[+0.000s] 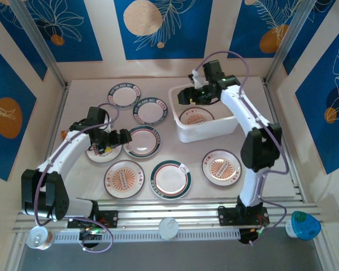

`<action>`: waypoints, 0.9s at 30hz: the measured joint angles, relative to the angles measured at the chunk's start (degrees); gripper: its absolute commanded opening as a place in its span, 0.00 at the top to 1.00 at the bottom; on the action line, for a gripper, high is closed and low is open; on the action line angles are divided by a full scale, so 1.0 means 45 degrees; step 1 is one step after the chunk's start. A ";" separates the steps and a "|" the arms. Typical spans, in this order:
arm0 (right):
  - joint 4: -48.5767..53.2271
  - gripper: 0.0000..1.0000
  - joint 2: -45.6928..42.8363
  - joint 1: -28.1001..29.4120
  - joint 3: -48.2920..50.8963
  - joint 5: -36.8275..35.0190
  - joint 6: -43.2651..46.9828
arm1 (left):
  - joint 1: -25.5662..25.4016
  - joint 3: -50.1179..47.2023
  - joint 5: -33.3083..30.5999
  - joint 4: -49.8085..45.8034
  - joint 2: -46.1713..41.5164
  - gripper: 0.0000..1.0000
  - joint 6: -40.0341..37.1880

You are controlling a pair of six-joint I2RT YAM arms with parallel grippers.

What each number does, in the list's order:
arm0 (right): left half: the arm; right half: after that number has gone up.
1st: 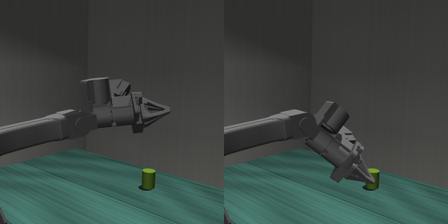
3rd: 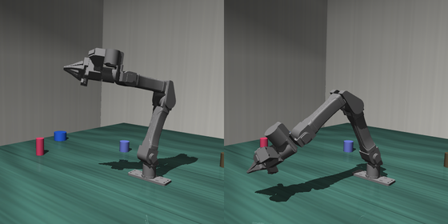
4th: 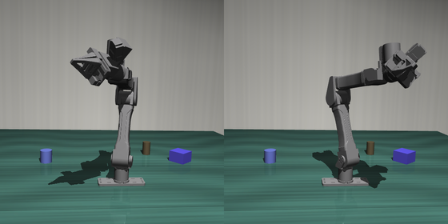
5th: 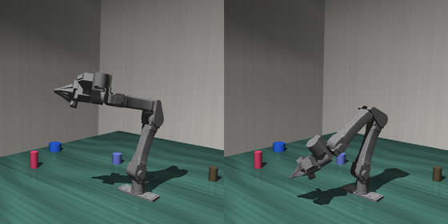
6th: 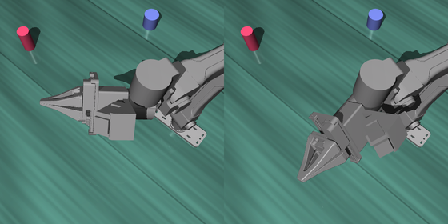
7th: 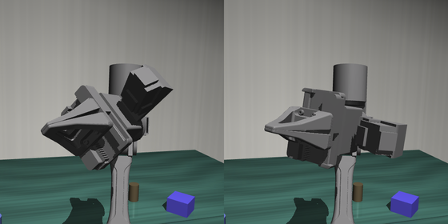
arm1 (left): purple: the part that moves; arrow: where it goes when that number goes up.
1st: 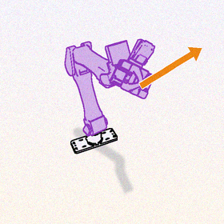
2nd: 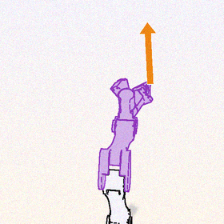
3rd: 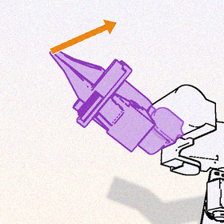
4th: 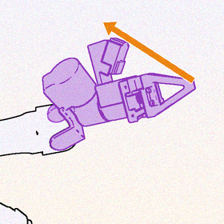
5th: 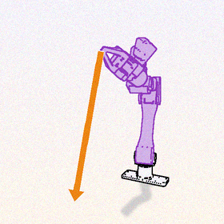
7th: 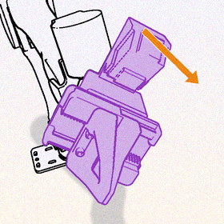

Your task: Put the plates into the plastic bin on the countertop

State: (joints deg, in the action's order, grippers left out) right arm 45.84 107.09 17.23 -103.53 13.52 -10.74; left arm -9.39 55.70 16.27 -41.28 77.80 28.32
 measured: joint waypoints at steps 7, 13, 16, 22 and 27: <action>-0.0860 0.27 -0.3920 -0.0209 0.3245 -0.0165 -0.0321 | -0.0039 -0.1020 0.0918 0.0709 0.0199 0.15 0.0971; -0.1190 0.28 -0.6037 -0.0510 0.5863 -0.0355 -0.0733 | -0.0267 -0.1326 0.1326 0.1860 0.0782 0.16 0.2059; -0.1336 0.28 -0.6679 -0.0690 0.6737 -0.0389 -0.0952 | -0.0403 -0.1350 0.1379 0.2429 0.1180 0.18 0.2419; -0.1457 0.29 -0.7373 -0.1039 0.7461 -0.0384 -0.1132 | -0.0505 -0.1360 0.1384 0.2982 0.1831 0.19 0.2871; -0.1656 0.29 -0.7393 -0.1326 0.7465 -0.0335 -0.1137 | -0.0529 -0.1360 0.1384 0.3332 0.2331 0.22 0.3147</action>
State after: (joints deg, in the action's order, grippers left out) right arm 38.39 73.82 11.27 -69.93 12.01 -15.86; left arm -11.77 49.58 22.50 -26.28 88.29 42.48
